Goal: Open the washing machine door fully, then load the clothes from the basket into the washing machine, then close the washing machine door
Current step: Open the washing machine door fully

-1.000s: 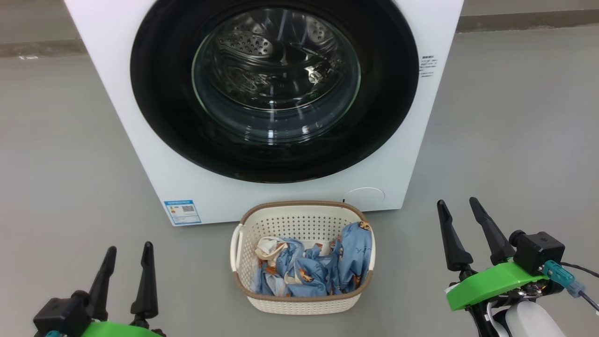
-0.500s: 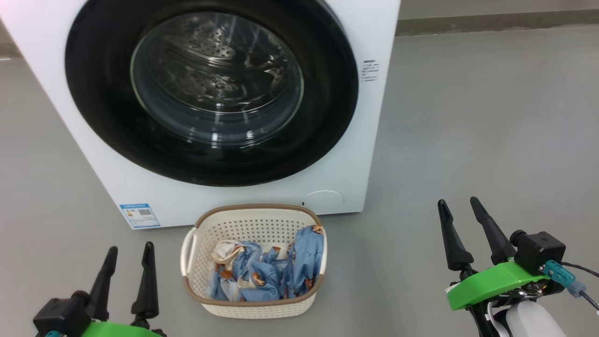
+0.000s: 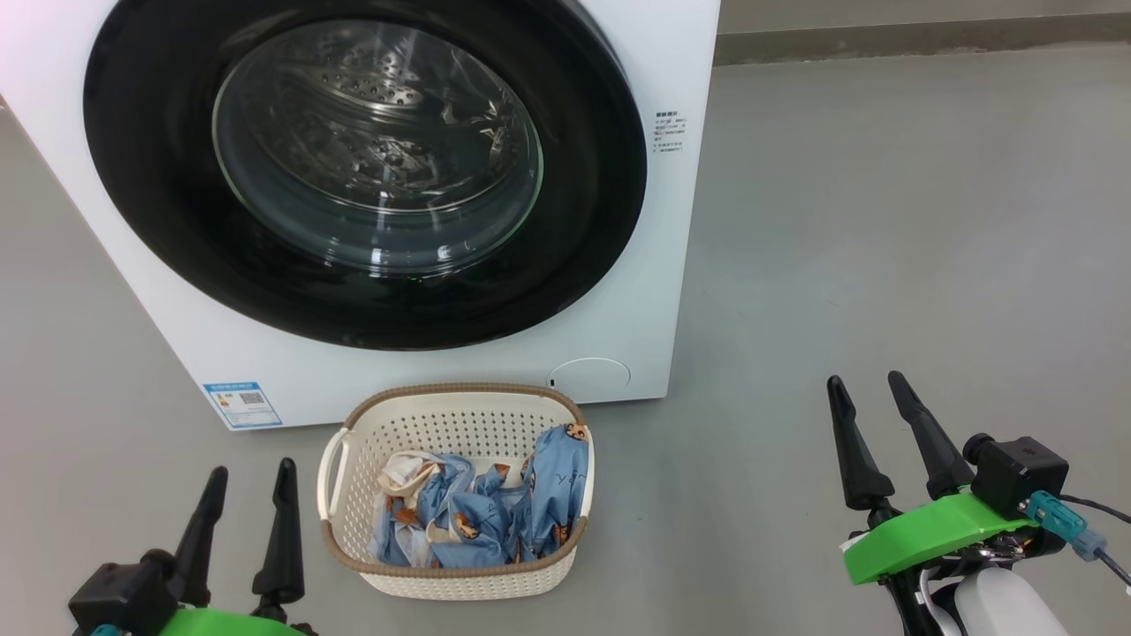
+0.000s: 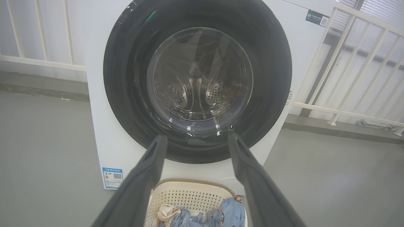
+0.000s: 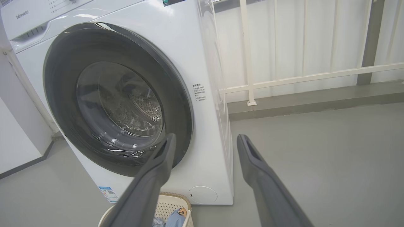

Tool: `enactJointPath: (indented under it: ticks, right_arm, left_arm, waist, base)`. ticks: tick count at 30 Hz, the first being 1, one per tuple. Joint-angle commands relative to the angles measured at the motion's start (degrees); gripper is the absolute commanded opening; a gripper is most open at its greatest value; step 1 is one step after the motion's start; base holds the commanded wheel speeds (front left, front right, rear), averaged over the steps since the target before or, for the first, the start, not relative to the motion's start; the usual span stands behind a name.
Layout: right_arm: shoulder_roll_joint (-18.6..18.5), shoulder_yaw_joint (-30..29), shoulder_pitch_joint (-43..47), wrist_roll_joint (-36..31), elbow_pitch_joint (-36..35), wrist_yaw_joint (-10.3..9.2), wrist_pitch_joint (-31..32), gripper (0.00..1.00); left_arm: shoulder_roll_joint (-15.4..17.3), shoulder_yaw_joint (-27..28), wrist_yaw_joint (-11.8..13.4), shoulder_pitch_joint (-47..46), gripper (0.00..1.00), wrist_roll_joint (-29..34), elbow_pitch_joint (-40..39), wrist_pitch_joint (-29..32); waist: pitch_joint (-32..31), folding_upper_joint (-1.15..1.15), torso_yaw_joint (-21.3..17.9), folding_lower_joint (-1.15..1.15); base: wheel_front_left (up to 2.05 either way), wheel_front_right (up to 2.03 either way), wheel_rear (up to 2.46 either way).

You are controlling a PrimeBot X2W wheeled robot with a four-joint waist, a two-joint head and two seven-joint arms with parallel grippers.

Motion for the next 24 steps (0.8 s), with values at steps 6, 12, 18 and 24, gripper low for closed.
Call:
enactJointPath:
  ticks: [6, 12, 18, 24]
  right_arm:
    - [0.08, 1.11, -2.62, 0.39, -1.34, 0.26, -0.7, 1.0]
    - [-0.1, 1.26, -2.74, 0.6, -1.09, 0.26, -0.7, 1.0]
    - [-0.28, 1.39, -2.83, 0.94, -0.7, 0.26, -0.7, 1.0]
    - [-0.49, 1.53, -3.07, 1.19, -0.25, 0.26, -0.7, 1.0]
  left_arm:
    - [1.44, 1.79, 0.21, -2.65, 1.0, -0.4, -0.96, -0.52]
    - [1.41, 1.59, 0.34, -2.62, 1.0, -0.33, -0.92, -0.56]
    - [1.47, 1.57, 0.46, -2.58, 1.0, -0.38, -0.95, -0.58]
    - [1.57, 1.79, 0.47, -2.38, 1.0, -0.53, -1.03, -0.62]
  waist:
    - [-0.13, 0.0, 0.11, 0.0]
    - [-0.21, 0.0, 0.24, 0.0]
    - [-0.13, 0.0, 0.35, 0.0]
    - [0.22, 0.0, 0.49, 0.0]
  base:
    - [0.0, 0.0, 0.0]
    - [0.0, 0.0, 0.0]
    - [0.0, 0.0, 0.0]
    - [0.0, 0.0, 0.0]
